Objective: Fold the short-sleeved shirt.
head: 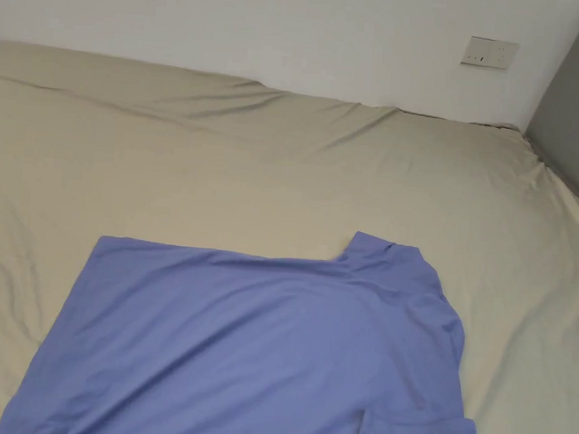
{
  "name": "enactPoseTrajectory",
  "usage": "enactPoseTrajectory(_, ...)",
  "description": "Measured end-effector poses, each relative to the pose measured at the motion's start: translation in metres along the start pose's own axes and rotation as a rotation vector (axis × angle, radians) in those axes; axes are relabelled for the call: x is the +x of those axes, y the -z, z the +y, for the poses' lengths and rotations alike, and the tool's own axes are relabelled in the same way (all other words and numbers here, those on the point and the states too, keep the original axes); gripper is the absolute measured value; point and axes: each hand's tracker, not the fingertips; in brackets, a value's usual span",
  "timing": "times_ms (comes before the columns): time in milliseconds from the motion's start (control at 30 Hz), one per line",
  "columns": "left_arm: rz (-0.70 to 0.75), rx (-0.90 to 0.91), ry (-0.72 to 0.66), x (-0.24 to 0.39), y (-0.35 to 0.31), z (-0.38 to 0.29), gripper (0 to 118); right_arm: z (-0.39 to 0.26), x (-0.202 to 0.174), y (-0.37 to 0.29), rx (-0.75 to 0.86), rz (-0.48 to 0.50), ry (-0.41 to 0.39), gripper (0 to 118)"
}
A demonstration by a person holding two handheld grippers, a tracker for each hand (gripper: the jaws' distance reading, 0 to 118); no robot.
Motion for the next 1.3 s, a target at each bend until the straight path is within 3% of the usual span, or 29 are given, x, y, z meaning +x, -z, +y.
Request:
enactPoseTrajectory(300,-0.055,0.028,-0.064,0.001,0.007,0.045,12,0.052,-0.005,0.007,0.058,0.066,0.069,16)
enactPoseTrajectory(433,-0.06,0.091,-0.028,0.012,0.022,0.092,12,0.098,-0.016,0.035,0.081,0.048,0.036,17)
enactPoseTrajectory(600,-0.05,0.087,-0.05,0.034,0.075,0.152,12,0.165,-0.017,0.095,0.12,-0.022,0.05,17)
enactPoseTrajectory(633,-0.026,0.066,-0.038,0.038,0.09,0.159,18,0.175,-0.015,0.111,0.108,-0.065,0.043,24)
enactPoseTrajectory(667,0.039,0.034,-0.043,0.041,0.106,0.162,28,0.182,-0.016,0.128,0.089,-0.136,0.032,43)
enactPoseTrajectory(700,0.093,0.006,-0.035,0.042,0.12,0.163,39,0.187,-0.016,0.141,0.068,-0.2,0.007,70)
enactPoseTrajectory(733,0.142,-0.024,-0.025,0.044,0.13,0.163,58,0.189,-0.014,0.152,0.053,-0.248,-0.026,97)
enactPoseTrajectory(767,0.183,-0.054,-0.021,0.045,0.137,0.158,69,0.188,-0.016,0.157,0.054,-0.284,-0.077,103)
enactPoseTrajectory(833,0.171,-0.05,-0.019,0.047,0.133,0.147,78,0.183,-0.025,0.152,0.078,-0.341,-0.166,103)
enactPoseTrajectory(933,0.091,-0.011,0.025,0.047,0.105,0.125,97,0.164,-0.039,0.114,0.207,-0.286,-0.314,103)
enactPoseTrajectory(1000,0.105,-0.005,0.097,0.054,0.09,0.109,102,0.151,-0.047,0.086,0.256,-0.31,-0.403,103)
enactPoseTrajectory(1133,0.137,-0.064,0.231,0.063,0.091,0.086,101,0.136,-0.049,0.069,0.166,-0.301,-0.451,104)
enactPoseTrajectory(1300,0.142,-0.137,0.157,0.05,0.139,0.087,101,0.124,-0.046,0.101,0.062,-0.373,-0.482,104)
